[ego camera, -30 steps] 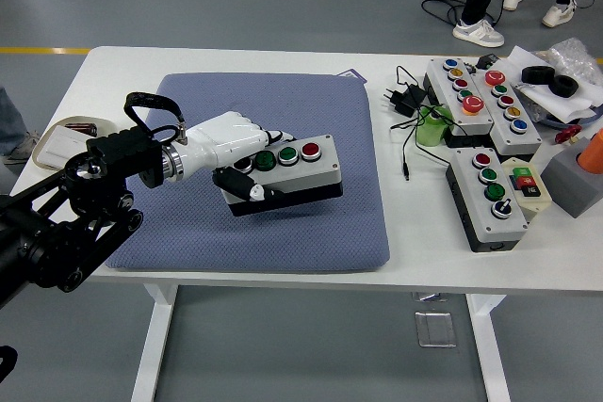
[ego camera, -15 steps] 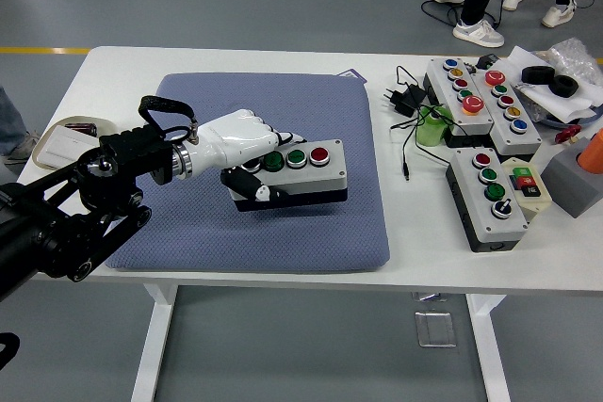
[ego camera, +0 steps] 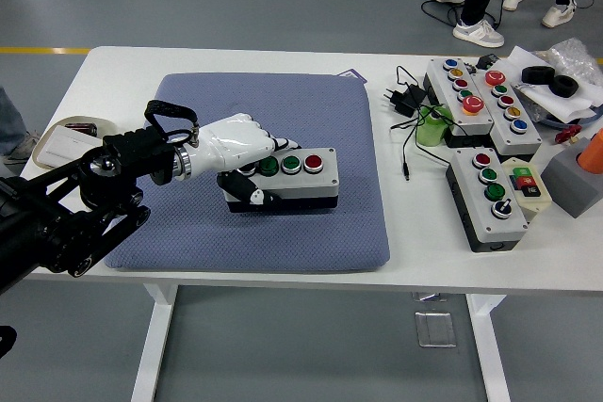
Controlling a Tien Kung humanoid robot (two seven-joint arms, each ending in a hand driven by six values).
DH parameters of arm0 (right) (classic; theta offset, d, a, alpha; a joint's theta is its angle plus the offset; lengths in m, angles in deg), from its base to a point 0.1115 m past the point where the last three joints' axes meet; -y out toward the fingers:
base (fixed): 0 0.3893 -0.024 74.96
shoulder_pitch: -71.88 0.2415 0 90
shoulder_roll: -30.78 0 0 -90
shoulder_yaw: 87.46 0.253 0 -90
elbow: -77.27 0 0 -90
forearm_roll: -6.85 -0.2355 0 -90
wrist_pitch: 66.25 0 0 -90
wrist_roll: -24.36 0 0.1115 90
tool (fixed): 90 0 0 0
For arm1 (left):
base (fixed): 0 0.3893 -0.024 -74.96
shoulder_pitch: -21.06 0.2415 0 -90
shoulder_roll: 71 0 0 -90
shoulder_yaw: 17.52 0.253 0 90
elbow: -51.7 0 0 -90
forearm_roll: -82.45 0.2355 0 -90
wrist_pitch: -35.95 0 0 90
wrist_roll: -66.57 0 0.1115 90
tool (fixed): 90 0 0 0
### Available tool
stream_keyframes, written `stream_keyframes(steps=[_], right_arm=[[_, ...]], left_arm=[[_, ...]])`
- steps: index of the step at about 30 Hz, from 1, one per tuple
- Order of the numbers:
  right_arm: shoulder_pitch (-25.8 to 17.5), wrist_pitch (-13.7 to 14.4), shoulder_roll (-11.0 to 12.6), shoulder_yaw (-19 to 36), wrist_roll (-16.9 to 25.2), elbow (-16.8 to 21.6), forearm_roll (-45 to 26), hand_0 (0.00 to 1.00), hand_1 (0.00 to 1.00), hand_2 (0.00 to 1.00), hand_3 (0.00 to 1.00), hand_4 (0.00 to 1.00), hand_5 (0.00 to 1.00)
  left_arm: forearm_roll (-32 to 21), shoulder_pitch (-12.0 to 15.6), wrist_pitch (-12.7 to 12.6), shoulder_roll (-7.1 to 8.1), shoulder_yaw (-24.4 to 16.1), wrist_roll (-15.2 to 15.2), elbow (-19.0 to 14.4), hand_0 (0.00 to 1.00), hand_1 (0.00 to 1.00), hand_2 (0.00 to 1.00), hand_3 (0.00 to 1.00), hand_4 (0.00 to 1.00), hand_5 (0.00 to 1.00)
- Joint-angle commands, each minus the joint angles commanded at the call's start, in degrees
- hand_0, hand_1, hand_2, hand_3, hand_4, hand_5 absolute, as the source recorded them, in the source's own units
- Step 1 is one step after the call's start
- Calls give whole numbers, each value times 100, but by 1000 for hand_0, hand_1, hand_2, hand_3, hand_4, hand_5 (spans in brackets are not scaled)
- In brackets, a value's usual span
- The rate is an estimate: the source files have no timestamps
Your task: Pick up the button,place it on the desk,press the button,press the button
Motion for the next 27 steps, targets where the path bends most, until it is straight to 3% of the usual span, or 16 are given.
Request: stream_keyframes(steps=[8, 22, 23, 27], right_arm=[[5, 2, 1, -21, 3, 0, -21, 642, 463, 617, 561, 301, 224], [6, 2, 1, -27, 2, 0, -28, 643, 464, 616, 562, 301, 226], [6, 2, 1, -27, 2, 0, -27, 644, 464, 618, 561, 301, 227], [-3, 6, 0, -22, 3, 0, -28, 644, 464, 618, 561, 301, 227]], left_arm=[[0, -45, -329, 29, 137, -34, 56, 440, 369, 303, 319, 440, 2], [0, -52, -331, 29, 241, -80, 128, 443, 366, 332, 356, 435, 2], [0, -52, -327, 28, 241, -80, 131, 440, 375, 370, 555, 463, 2], [0, -41, -327, 22, 248, -108, 157, 440, 375, 370, 555, 463, 2]])
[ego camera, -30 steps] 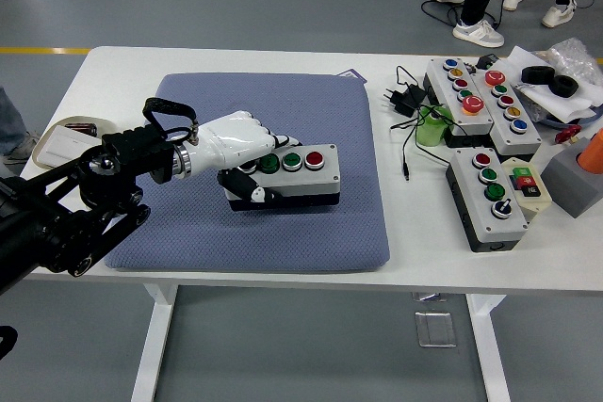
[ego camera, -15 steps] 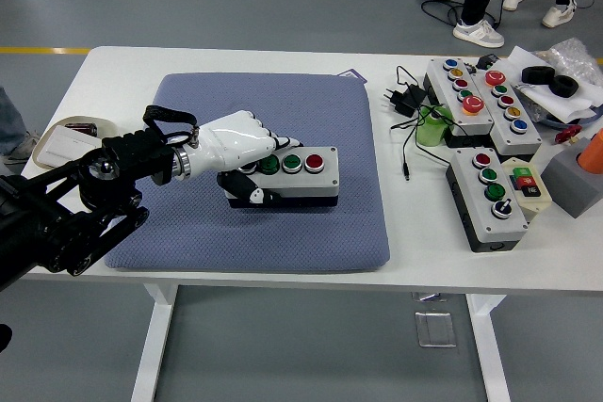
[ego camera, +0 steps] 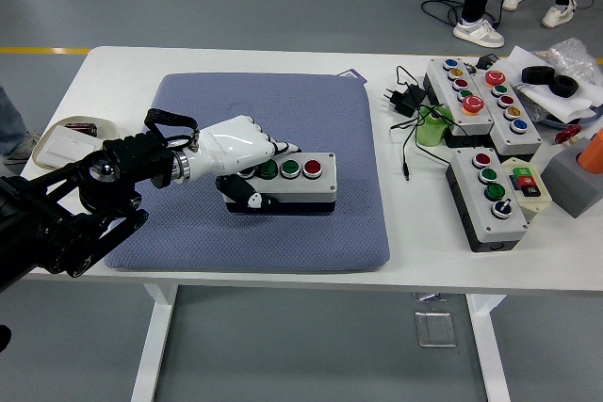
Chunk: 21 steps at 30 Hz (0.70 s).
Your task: Pick up the button,place it on the desk,press the button,press the button
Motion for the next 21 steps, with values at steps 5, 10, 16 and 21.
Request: stream_keyframes(steps=[5, 10, 16, 21], right_arm=[[-9, 1, 0, 1, 1, 0, -4, 644, 464, 617, 561, 301, 228], [-16, 2, -1, 18, 0, 0, 20, 645, 464, 618, 561, 301, 229], [-31, 4, 2, 13, 2, 0, 13, 645, 465, 619, 561, 301, 228], [-41, 1, 2, 10, 4, 0, 14, 647, 468, 618, 561, 300, 227]], left_arm=[[0, 12, -27, -14, 19, -20, 21, 439, 441, 477, 833, 464, 2], [0, 30, -76, -32, 8, -10, 29, 447, 498, 653, 919, 497, 2], [0, 42, -20, -39, 7, 7, 31, 475, 530, 689, 972, 499, 2], [0, 61, 13, -46, -4, 28, 39, 506, 608, 748, 998, 517, 2]])
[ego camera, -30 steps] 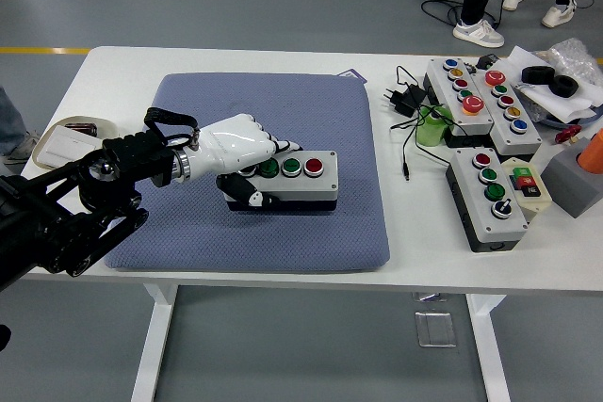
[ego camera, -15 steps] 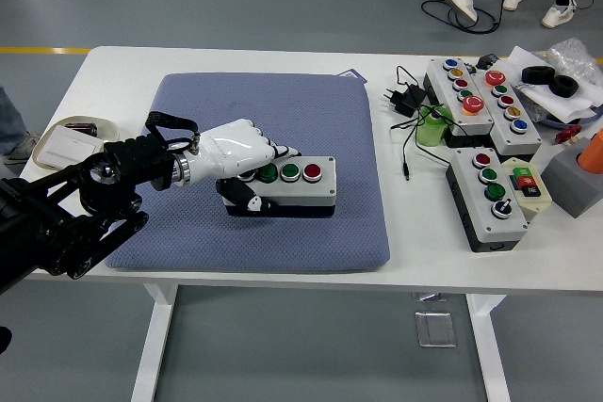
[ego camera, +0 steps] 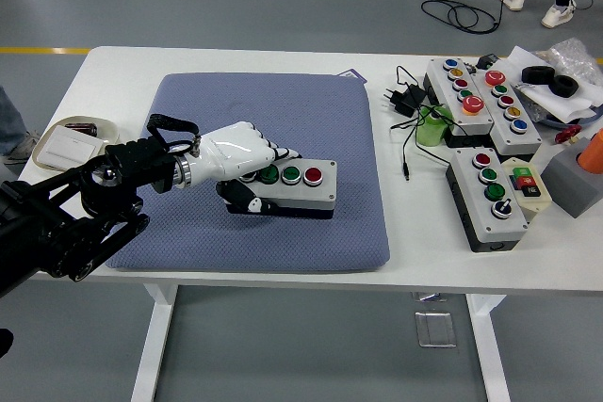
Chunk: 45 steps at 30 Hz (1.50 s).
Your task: Pick up the button,place it on the desk,press the button,press the button
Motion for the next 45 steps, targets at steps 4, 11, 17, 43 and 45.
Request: stream_keyframes(steps=[4, 11, 17, 43, 45], right_arm=[[6, 0, 2, -10, 4, 0, -16, 647, 468, 618, 561, 300, 227], [22, -2, 4, -20, 10, 0, -30, 643, 466, 618, 562, 301, 226], [29, -4, 7, -18, 14, 0, -24, 644, 466, 619, 562, 301, 225], [32, 9, 17, 58, 34, 0, 38, 643, 465, 618, 561, 302, 219], [29, 14, 15, 70, 34, 0, 37, 643, 465, 618, 561, 302, 219]], left_arm=[[0, 12, 77, 4, -22, 52, 4, 506, 608, 748, 998, 517, 2], [0, 28, 322, 44, -101, 83, -39, 595, 708, 829, 998, 585, 19], [0, 59, 572, 91, -224, 117, -170, 622, 765, 911, 998, 621, 57], [0, 937, 2230, 560, -1941, 537, -2370, 864, 924, 998, 998, 671, 126], [0, 1108, 2119, 601, -2126, 764, -2762, 864, 924, 998, 998, 671, 126]])
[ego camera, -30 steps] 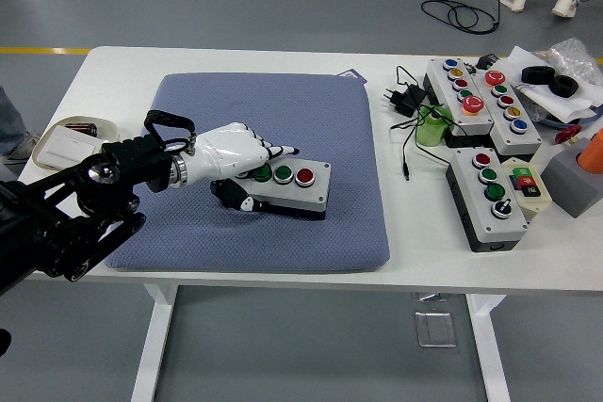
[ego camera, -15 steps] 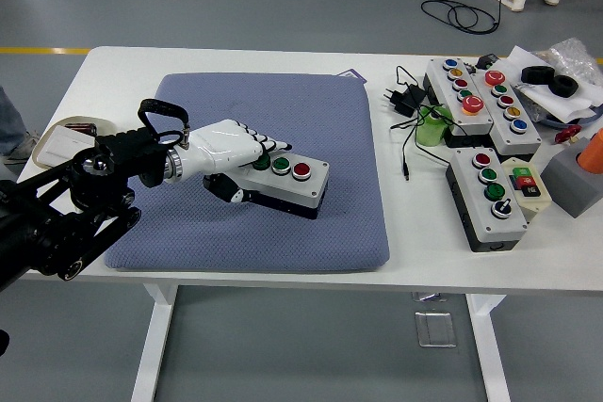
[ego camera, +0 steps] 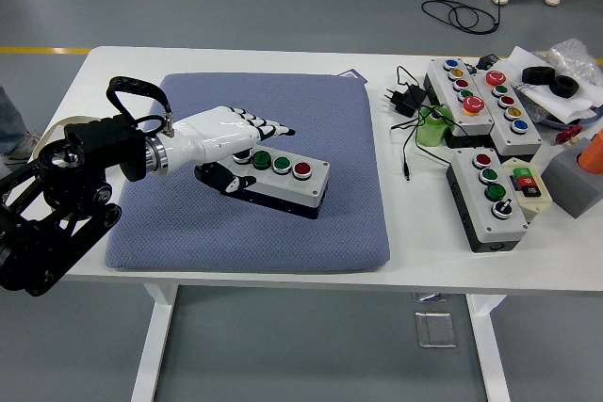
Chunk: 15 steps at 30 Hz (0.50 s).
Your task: Pick up the button,place it on the desk,press the button,press the button
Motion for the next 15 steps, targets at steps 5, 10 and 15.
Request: stream_keyframes(steps=[5, 10, 15], right_arm=[[-4, 5, -3, 28, 2, 0, 17, 642, 465, 616, 561, 302, 219], [-1, 0, -8, 51, -5, 0, 43, 642, 466, 617, 561, 302, 221], [3, 4, -13, 47, -8, 0, 33, 642, 465, 617, 561, 302, 219]], left_arm=[[0, 281, 247, 103, -201, 528, -1044, 453, 378, 391, 872, 563, 118], [-300, 276, 1066, 130, 15, 674, -1457, 330, 289, 300, 789, 638, 156], [-159, 261, 1715, 108, 200, 913, -1451, 216, 171, 193, 745, 634, 320]])
